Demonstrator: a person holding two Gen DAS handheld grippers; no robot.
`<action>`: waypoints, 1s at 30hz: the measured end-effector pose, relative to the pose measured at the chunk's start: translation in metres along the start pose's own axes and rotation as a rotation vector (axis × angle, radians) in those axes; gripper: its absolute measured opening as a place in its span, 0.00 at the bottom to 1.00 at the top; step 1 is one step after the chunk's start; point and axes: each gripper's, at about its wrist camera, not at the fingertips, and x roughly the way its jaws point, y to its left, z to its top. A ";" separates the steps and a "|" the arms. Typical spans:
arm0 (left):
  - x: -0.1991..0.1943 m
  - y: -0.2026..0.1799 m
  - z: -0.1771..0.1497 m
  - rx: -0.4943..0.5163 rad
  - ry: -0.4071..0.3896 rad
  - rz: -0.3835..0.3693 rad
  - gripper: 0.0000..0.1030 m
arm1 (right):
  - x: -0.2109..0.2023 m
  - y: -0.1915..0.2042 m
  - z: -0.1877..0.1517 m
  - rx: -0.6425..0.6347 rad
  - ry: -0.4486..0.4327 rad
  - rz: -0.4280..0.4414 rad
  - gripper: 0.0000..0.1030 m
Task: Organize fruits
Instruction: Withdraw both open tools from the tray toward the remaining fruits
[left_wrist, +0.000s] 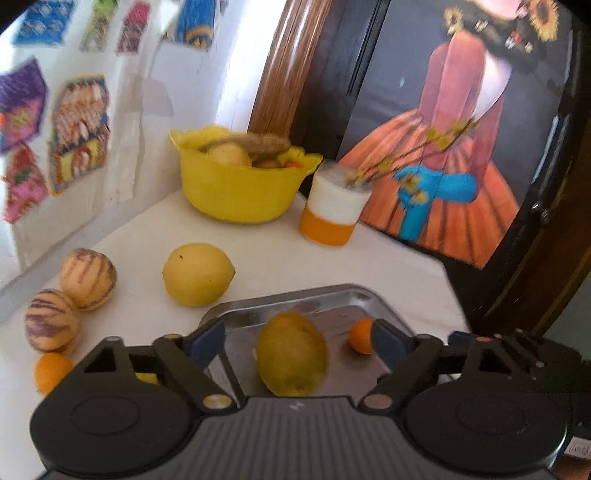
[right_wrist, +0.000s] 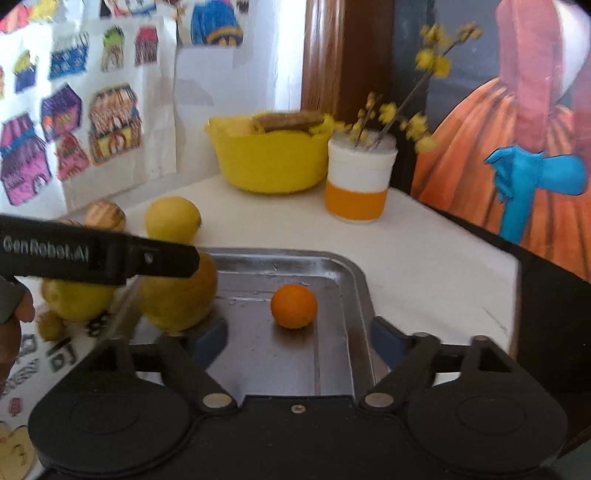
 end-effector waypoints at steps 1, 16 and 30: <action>-0.011 -0.001 -0.002 0.007 -0.018 -0.005 0.96 | -0.013 0.004 -0.002 0.006 -0.022 0.000 0.96; -0.163 0.033 -0.072 0.066 -0.083 0.000 1.00 | -0.140 0.081 -0.048 0.066 -0.090 0.008 0.99; -0.191 0.111 -0.127 0.131 0.077 0.144 1.00 | -0.143 0.169 -0.100 0.094 0.087 0.132 0.99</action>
